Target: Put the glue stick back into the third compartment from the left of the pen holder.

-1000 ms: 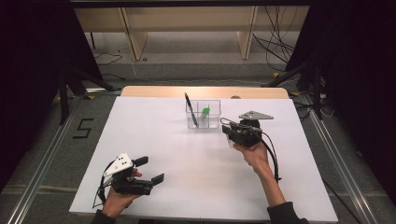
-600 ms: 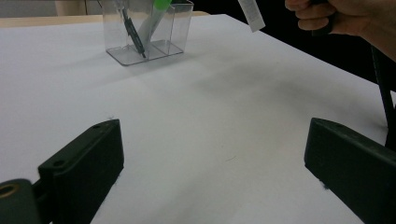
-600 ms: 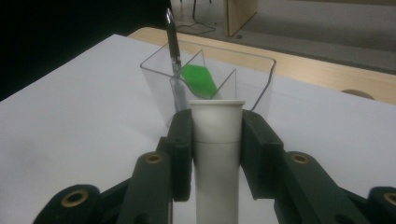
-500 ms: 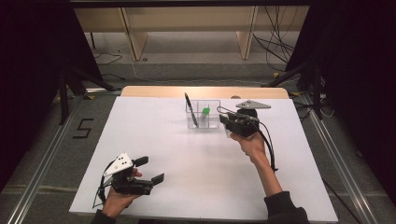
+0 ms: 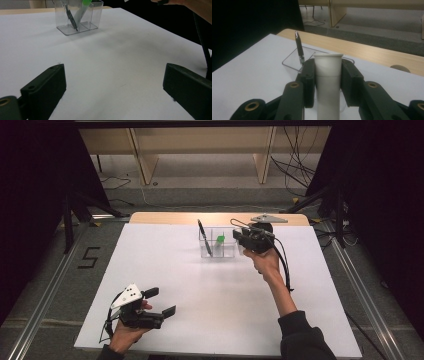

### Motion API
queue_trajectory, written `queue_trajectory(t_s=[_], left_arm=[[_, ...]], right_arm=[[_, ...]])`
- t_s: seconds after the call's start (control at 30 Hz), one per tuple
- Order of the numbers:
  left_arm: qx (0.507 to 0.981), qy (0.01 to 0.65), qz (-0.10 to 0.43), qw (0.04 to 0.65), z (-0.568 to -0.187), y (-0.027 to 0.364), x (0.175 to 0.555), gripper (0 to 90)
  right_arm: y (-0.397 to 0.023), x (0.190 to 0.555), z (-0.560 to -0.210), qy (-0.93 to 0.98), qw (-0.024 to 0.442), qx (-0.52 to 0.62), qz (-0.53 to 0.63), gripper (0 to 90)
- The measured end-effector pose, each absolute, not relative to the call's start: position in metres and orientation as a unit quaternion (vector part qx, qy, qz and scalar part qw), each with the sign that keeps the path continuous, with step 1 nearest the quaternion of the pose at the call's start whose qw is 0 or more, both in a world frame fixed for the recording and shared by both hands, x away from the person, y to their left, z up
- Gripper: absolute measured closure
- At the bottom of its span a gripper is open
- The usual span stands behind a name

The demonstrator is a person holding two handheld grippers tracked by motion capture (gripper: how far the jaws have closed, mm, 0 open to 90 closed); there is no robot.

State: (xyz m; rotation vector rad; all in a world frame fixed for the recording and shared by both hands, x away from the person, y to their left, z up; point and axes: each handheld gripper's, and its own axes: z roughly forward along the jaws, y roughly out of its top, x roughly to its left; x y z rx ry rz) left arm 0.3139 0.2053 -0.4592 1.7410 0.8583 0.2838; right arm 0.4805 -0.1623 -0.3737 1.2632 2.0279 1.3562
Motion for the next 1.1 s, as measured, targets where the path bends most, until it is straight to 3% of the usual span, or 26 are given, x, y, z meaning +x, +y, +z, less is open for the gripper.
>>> queue_trajectory(t_s=[1.1], left_arm=[[0.737,0.358,0.120,0.561,-0.458,0.205,0.313,4.2]], right_arm=[[-0.132,0.537,-0.379,0.707,0.215,0.484,0.468,67.5]])
